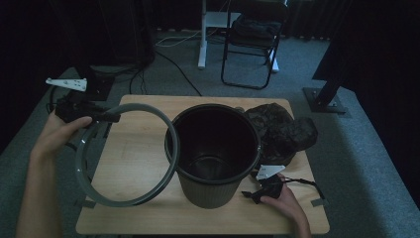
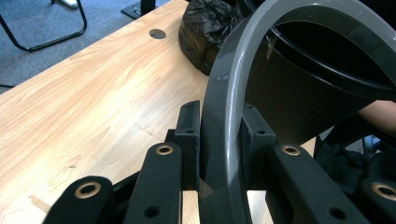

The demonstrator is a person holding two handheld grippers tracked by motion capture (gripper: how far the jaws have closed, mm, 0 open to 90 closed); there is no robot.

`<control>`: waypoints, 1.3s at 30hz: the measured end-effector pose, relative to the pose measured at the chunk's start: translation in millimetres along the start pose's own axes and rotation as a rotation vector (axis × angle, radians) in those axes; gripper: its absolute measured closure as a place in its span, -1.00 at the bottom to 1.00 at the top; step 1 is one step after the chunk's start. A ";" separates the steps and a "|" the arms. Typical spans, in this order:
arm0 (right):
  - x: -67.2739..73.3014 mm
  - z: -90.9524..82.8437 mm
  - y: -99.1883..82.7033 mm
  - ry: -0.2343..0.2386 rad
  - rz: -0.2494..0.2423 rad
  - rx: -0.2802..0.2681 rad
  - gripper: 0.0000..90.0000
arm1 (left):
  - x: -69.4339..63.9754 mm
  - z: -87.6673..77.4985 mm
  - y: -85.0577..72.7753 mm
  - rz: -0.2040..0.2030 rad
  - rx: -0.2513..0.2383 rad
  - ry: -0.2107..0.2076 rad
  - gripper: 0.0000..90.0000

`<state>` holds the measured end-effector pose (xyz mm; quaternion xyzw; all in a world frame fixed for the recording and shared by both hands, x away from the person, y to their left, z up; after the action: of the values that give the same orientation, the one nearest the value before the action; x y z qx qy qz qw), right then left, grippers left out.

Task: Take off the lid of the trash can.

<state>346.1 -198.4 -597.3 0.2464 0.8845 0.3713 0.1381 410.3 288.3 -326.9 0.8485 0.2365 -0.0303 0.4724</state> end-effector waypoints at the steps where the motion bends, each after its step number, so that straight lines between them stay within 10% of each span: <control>1: 0.0 0.0 0.0 0.000 0.000 0.000 -0.69 | 0.0 -0.6 -0.6 -0.001 -0.002 0.000 0.63; 39: 0.1 0.0 0.0 0.000 0.001 0.001 -0.69 | 7.1 -20.8 -39.6 -0.056 -0.002 0.014 0.63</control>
<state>345.9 -198.4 -597.3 0.2472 0.8845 0.3710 0.1378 396.0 325.4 -348.6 0.8413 0.2634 -0.0373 0.4706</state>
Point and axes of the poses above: each handheld gripper's, and its own axes: z roughly forward along the jaws, y roughly out of its top, x roughly to its left, the point moved 7 cm from there along z, roughly forward along the jaws, and after that the axes turned 6 degrees about -y, right-handed, at the moved point
